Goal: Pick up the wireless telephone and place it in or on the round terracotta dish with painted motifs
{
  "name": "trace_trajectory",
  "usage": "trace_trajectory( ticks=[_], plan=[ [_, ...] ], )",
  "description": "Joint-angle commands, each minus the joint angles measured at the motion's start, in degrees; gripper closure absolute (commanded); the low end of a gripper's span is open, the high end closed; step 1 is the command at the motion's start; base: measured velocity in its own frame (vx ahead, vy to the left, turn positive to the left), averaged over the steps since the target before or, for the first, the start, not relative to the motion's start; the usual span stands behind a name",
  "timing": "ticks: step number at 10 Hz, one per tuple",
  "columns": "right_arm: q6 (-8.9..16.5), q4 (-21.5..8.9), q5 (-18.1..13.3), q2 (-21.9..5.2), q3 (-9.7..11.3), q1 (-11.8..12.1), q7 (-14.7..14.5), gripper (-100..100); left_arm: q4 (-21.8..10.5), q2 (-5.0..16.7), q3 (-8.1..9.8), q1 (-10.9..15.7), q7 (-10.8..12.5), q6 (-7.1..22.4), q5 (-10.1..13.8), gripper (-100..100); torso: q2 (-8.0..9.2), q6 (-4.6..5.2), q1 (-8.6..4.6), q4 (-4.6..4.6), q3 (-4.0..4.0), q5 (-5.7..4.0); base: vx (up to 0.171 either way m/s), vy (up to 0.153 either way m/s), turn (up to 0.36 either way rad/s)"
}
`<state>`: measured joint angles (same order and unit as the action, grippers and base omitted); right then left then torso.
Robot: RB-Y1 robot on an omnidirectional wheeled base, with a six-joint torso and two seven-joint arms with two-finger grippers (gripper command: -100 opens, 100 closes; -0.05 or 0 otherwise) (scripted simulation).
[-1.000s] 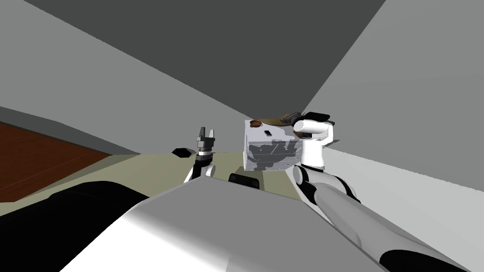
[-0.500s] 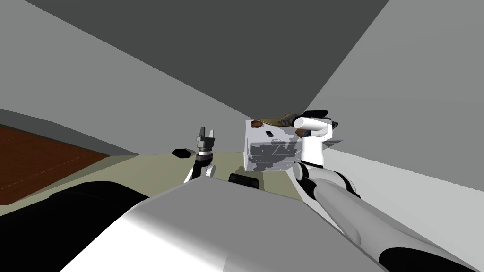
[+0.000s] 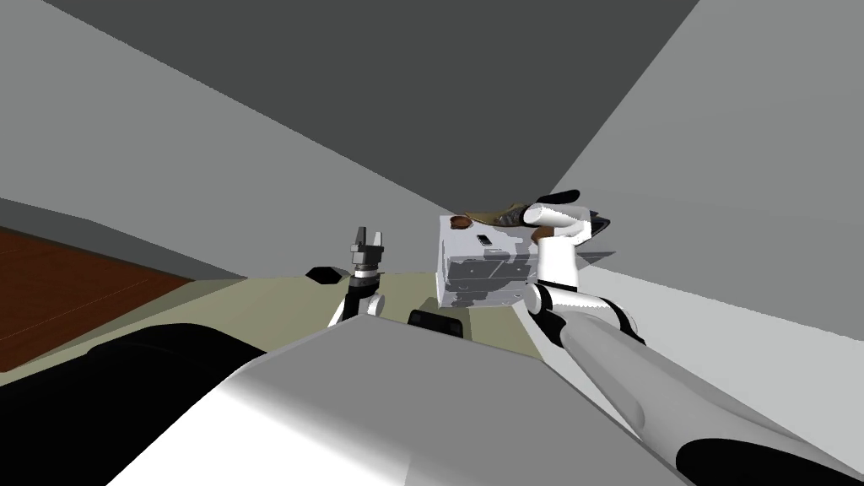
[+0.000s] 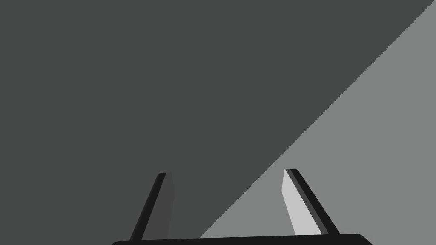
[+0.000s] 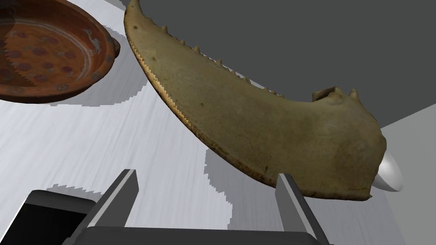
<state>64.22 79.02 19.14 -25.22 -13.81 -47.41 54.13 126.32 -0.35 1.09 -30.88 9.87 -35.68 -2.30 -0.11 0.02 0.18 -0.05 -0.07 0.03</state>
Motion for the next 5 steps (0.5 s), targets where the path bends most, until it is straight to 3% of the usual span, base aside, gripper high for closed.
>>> trace_trajectory(
  ticks=[1,2,4,5],
  plan=[
    [2.50,-0.41,0.01,0.00,0.06,-0.27,0.30,-100,0.00,0.00,0.00,0.00,0.00,0.00,0.00,0,0.00,0.00,0.00,0.00,0.00,0.00,0.012,0.022,-0.001],
    [4.31,-3.33,0.66,-0.35,0.39,-2.39,1.49,-100,0.00,0.00,0.00,0.00,0.00,0.00,0.00,0,0.03,0.00,-0.08,0.01,0.02,-0.02,0.033,0.045,-0.008],
    [6.91,-3.48,0.66,-0.35,0.39,-2.39,1.49,-100,0.00,0.00,0.00,0.00,0.00,0.00,0.00,0,-0.02,0.00,-0.01,-0.01,-0.01,0.00,0.017,0.034,-0.005],
    [9.38,-5.86,1.28,-0.71,0.76,-4.35,2.59,-100,0.00,0.00,0.00,0.00,0.00,0.00,0.00,0,0.04,0.00,-0.09,0.01,0.02,-0.02,0.012,0.036,-0.007]
  ],
)
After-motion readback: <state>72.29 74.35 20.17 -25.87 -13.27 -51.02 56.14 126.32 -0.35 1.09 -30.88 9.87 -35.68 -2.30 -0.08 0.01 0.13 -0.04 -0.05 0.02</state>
